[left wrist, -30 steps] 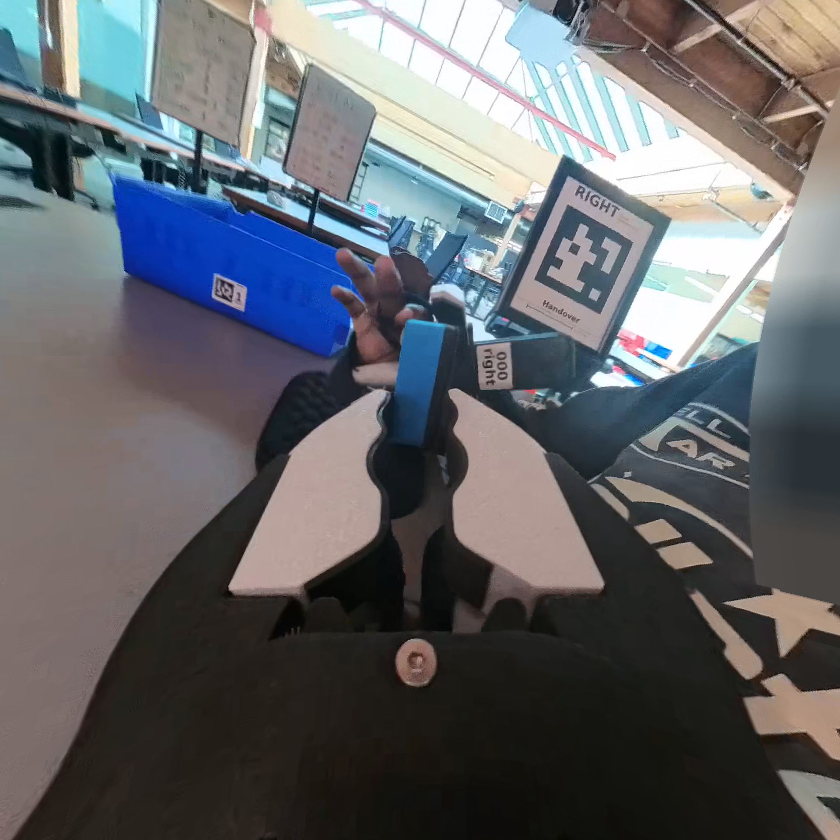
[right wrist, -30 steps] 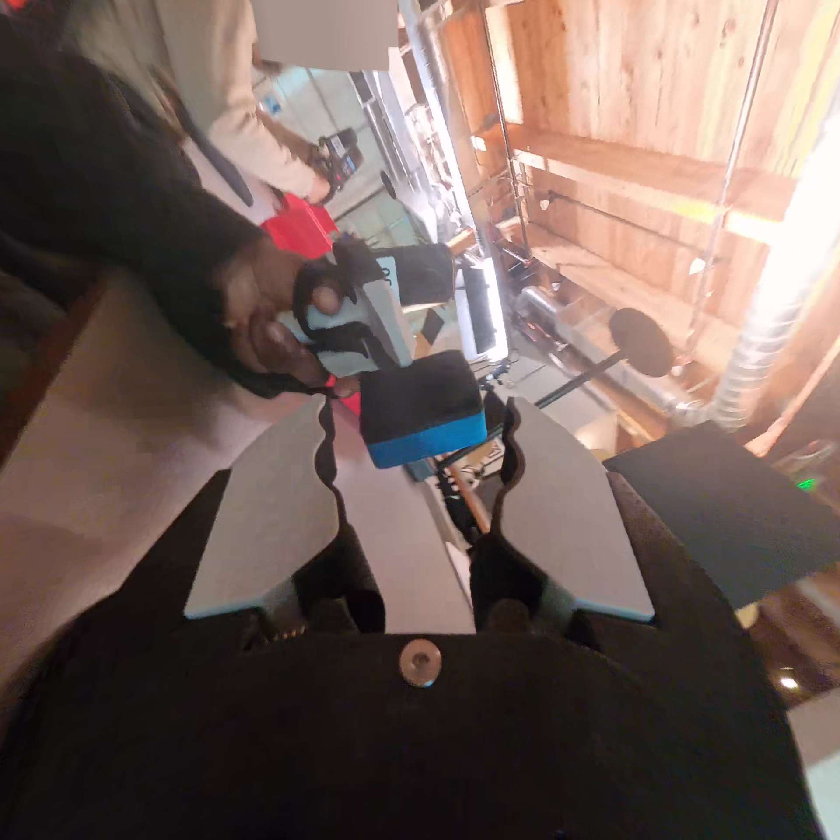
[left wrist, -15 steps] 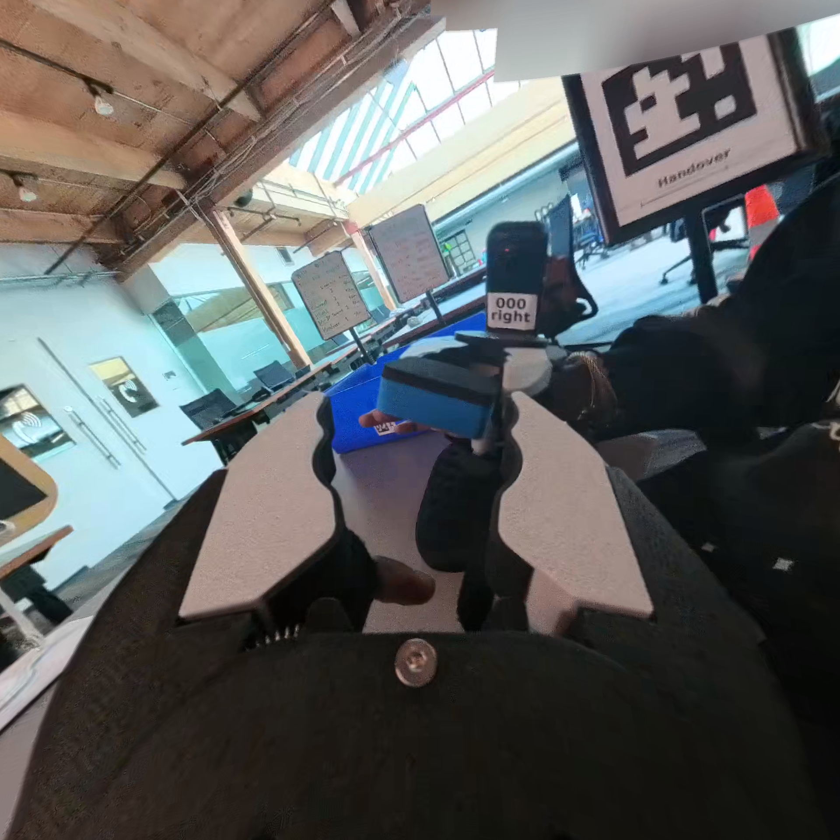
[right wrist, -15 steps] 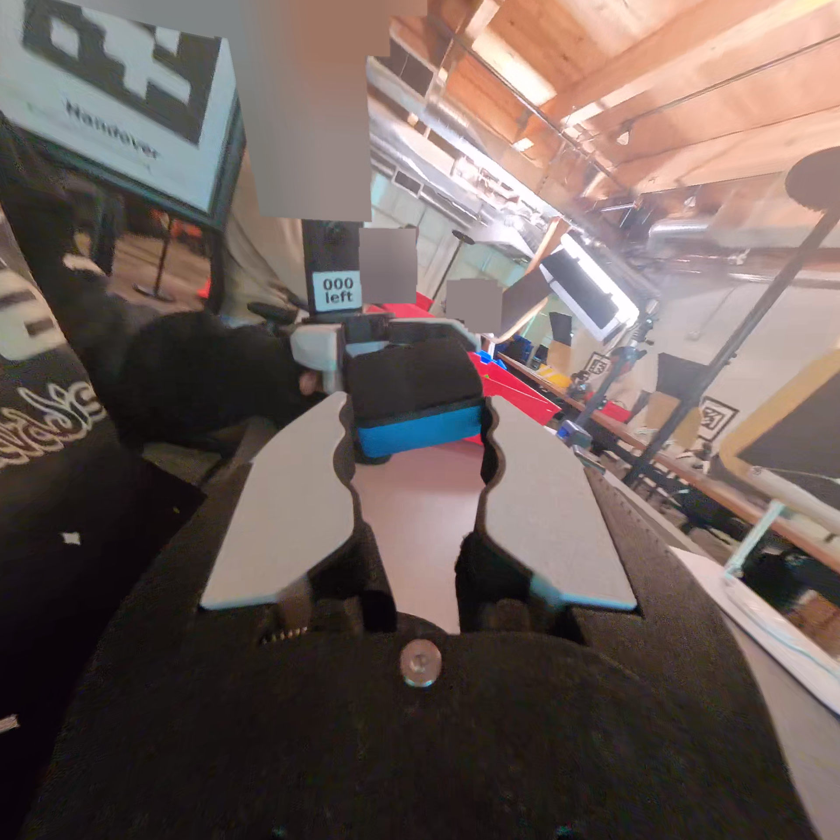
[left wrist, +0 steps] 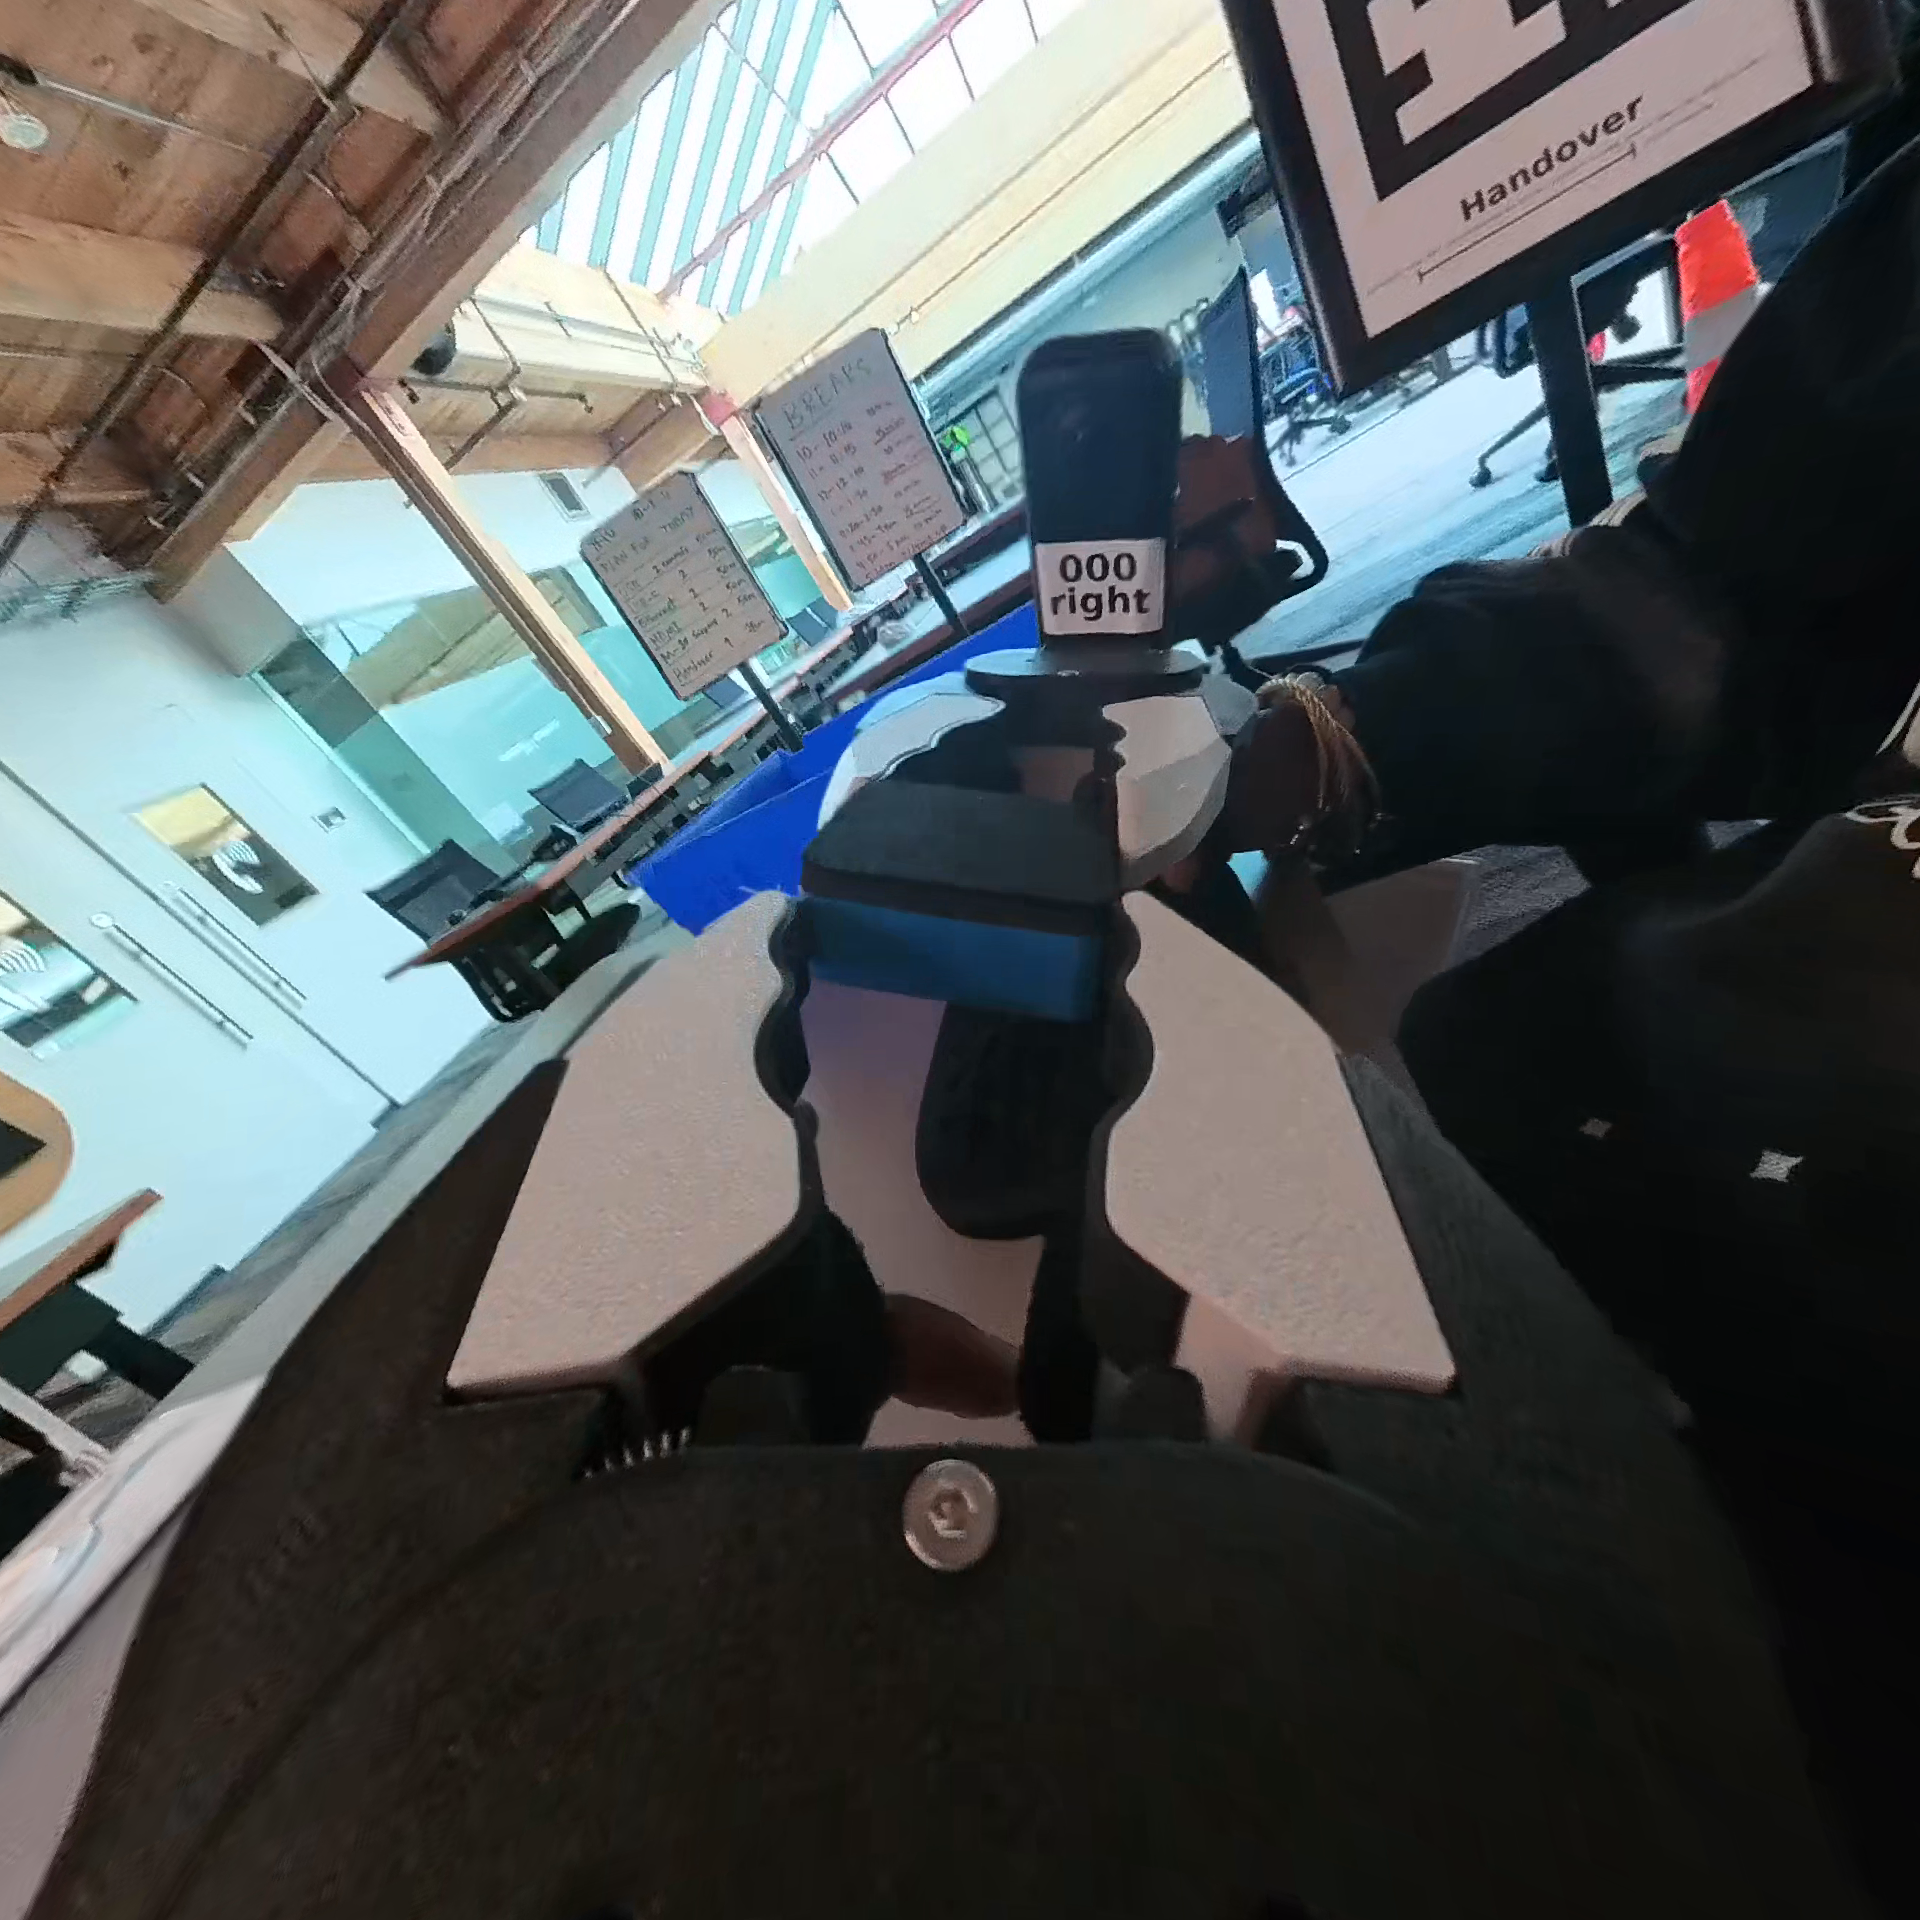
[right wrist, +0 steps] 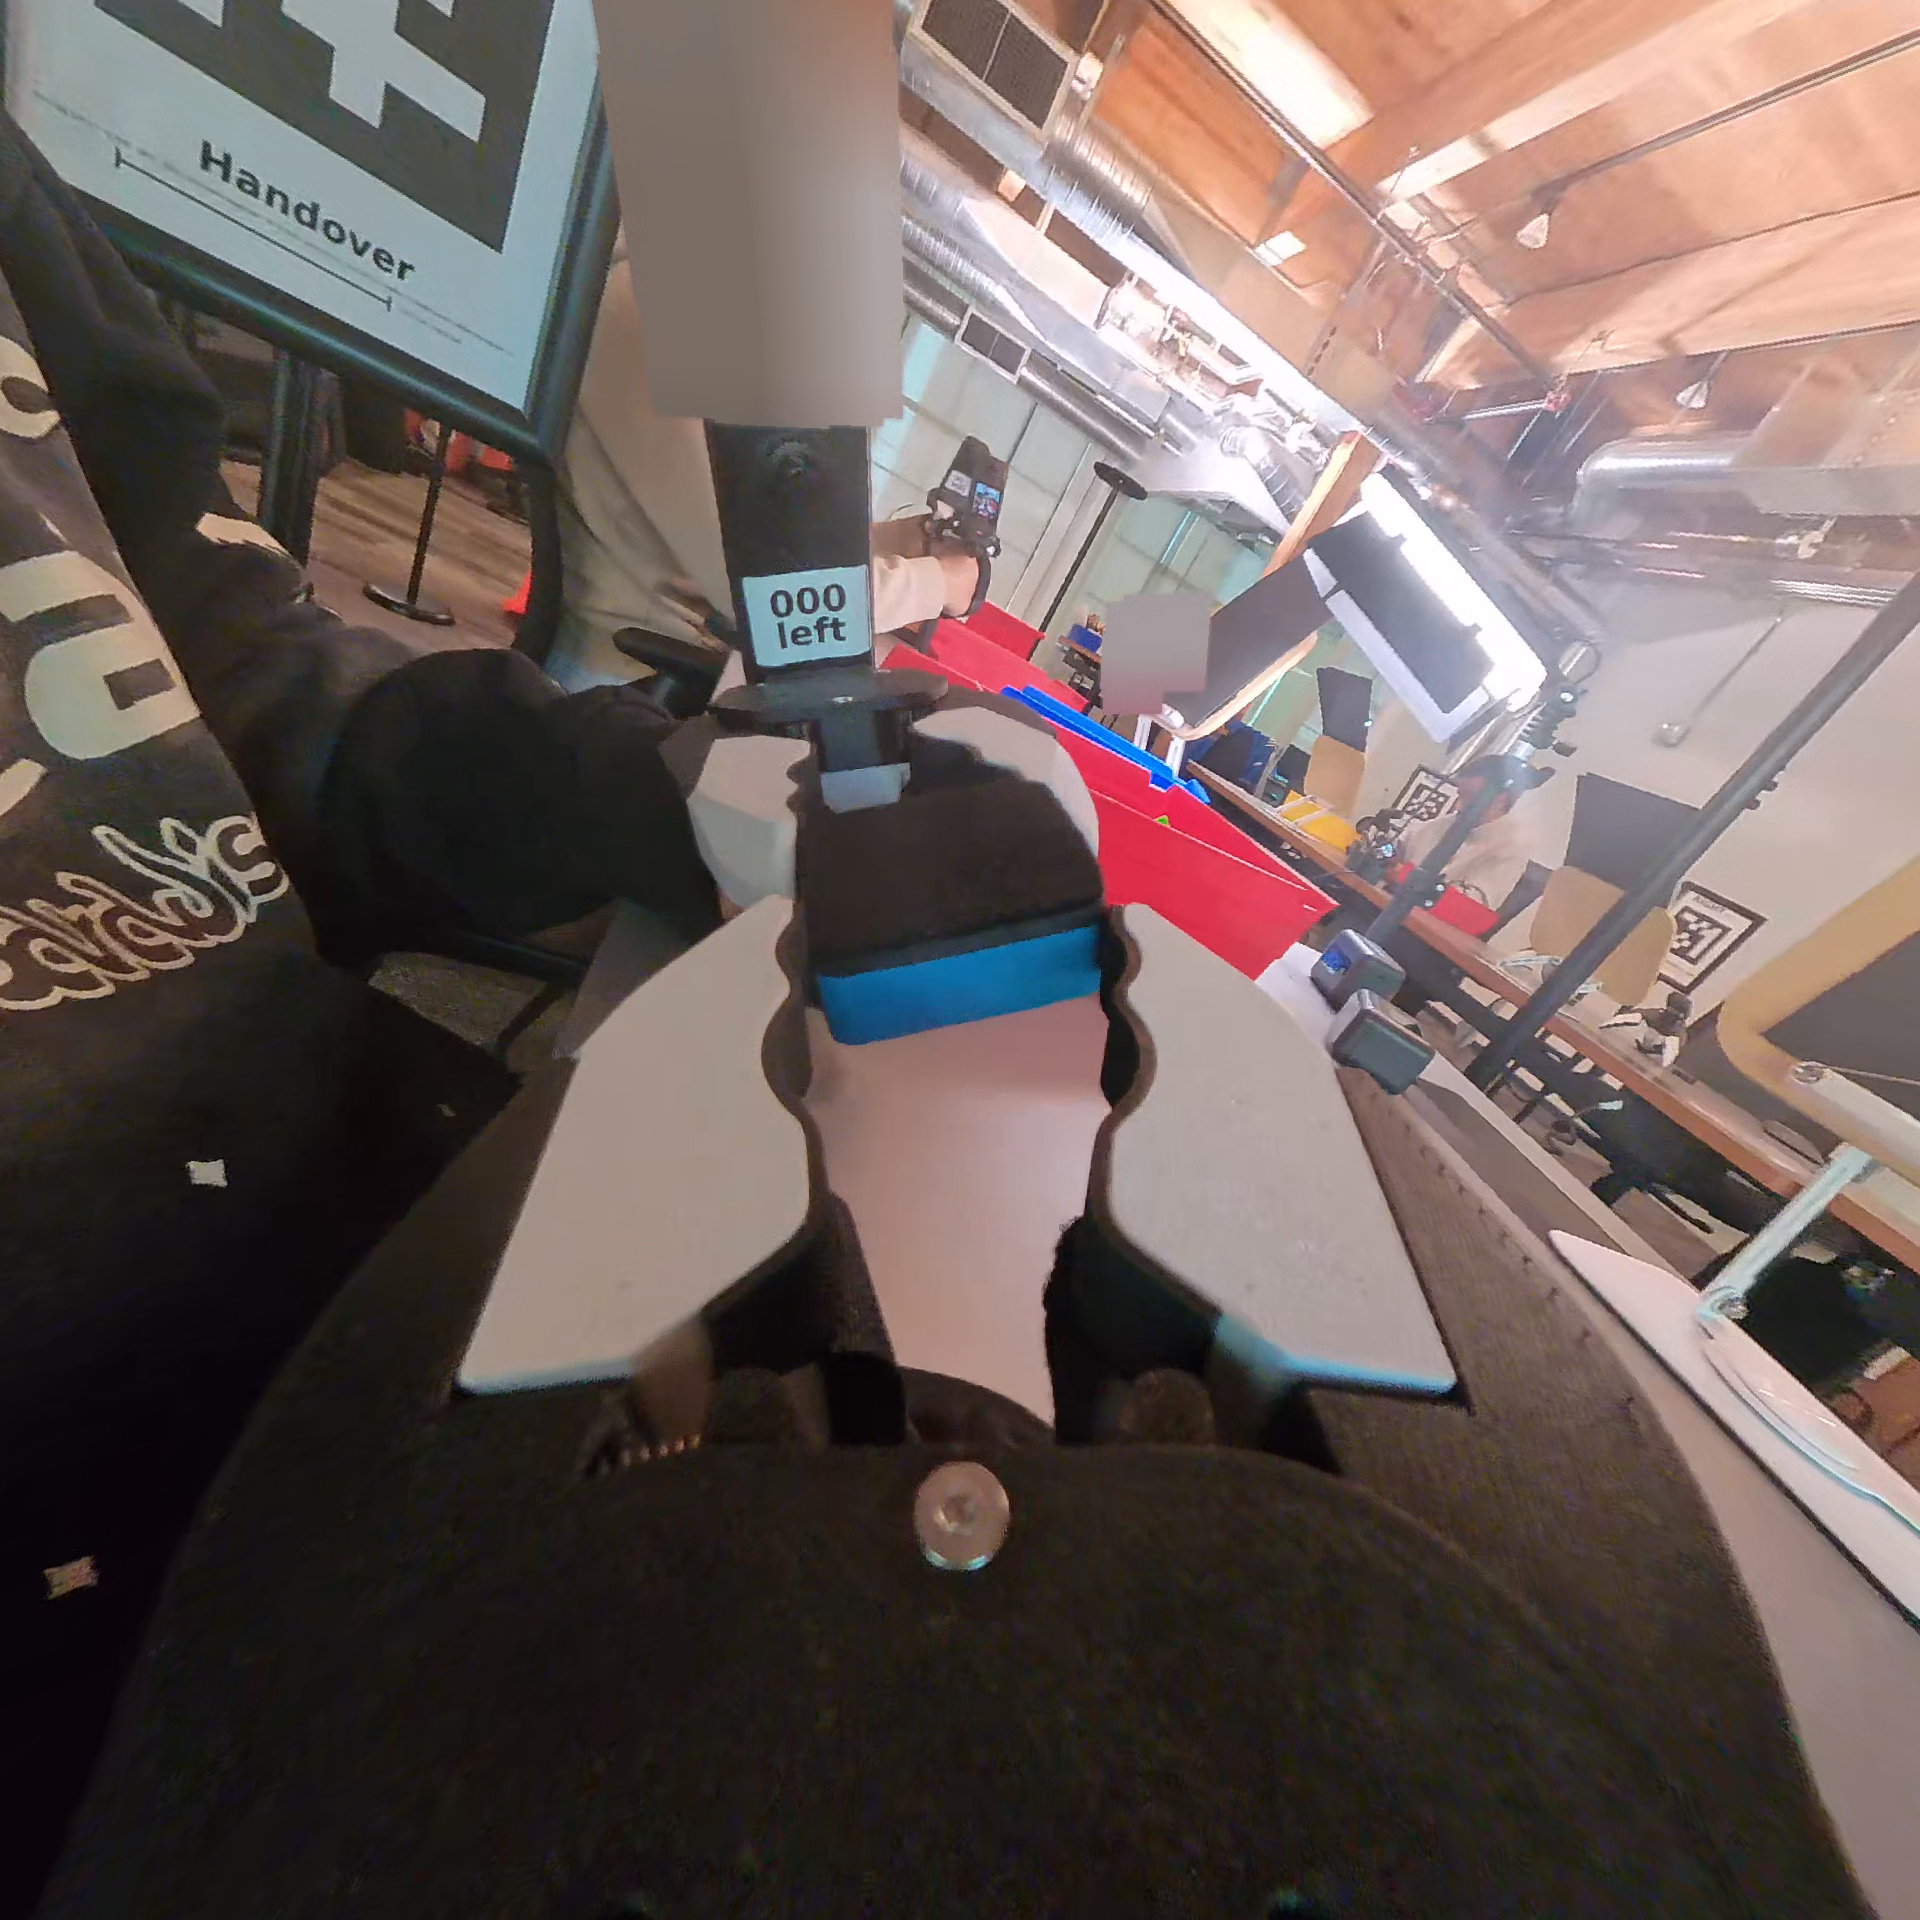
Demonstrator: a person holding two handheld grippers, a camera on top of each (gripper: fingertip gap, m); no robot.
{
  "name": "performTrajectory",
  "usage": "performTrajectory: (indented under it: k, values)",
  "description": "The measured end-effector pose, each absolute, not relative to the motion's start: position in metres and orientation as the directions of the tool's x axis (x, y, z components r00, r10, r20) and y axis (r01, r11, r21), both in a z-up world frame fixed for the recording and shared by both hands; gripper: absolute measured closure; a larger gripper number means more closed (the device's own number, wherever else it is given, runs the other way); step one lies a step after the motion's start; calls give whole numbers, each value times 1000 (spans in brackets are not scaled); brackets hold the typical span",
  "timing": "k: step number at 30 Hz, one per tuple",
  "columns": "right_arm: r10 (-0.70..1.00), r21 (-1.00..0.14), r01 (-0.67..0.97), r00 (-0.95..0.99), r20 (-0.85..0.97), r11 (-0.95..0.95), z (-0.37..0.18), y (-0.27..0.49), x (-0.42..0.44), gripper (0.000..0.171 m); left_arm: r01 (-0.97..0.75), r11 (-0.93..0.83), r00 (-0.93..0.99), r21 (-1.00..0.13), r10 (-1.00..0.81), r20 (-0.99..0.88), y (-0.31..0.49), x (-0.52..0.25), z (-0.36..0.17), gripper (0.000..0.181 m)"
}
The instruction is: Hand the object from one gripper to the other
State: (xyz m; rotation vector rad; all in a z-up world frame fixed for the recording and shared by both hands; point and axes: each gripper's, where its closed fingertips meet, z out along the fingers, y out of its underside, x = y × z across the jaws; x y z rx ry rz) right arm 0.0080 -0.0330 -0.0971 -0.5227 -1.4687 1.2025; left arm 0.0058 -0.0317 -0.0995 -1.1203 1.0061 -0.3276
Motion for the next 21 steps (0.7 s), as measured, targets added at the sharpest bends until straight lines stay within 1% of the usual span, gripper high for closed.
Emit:
performTrajectory:
  k: [2, 4, 6, 8, 10, 12, 14, 17, 18, 19, 20, 21]
  values:
    - [839, -844, -333, -211, 502, 421, -91, -30, 8, 116, -203, 357, 557, -912, -724, -408, -30, 1, -98, 127]
    - [808, -761, -411, -91, 582, 502, -82, -30, 12, 102, -80, 239, 553, -968, -797, -242, -31, -6, -93, 127]
    - [730, -669, -396, 4, 684, 629, -81, -28, 13, 108, 43, 117, 511, -992, -856, -78, -34, -12, -87, 127]
    - [586, -528, -328, 106, 804, 783, -86, -28, 10, 115, 113, -7, 457, -994, -887, 58, -36, -14, -88, 127]
    - [441, -389, -273, 159, 884, 880, -91, -34, 6, 122, 107, -105, 444, -989, -885, 142, -32, -13, -97, 127]
    - [357, -311, -235, 186, 915, 921, -94, -36, 3, 132, 83, -127, 432, -988, -889, 151, -32, -10, -102, 127]
    - [331, -291, -212, 189, 924, 933, -96, -33, 2, 148, 86, -118, 405, -989, -903, 143, -37, -8, -100, 127]
    - [311, -277, -188, 186, 932, 942, -98, -32, 1, 150, 115, -159, 397, -981, -897, 192, -35, -9, -100, 127]
    - [329, -295, -192, 179, 927, 936, -97, -32, 1, 150, 123, -153, 395, -981, -899, 190, -35, -8, -99, 127]
    - [366, -332, -204, 158, 917, 921, -97, -31, 1, 151, 122, -112, 400, -986, -904, 152, -36, -8, -96, 126]
    - [423, -388, -222, 139, 895, 894, -95, -31, 3, 151, 119, -30, 415, -992, -906, 78, -38, -8, -90, 120]
    - [489, -452, -243, 121, 864, 858, -92, -29, 4, 151, 115, 84, 441, -990, -897, -25, -41, -8, -83, 118]
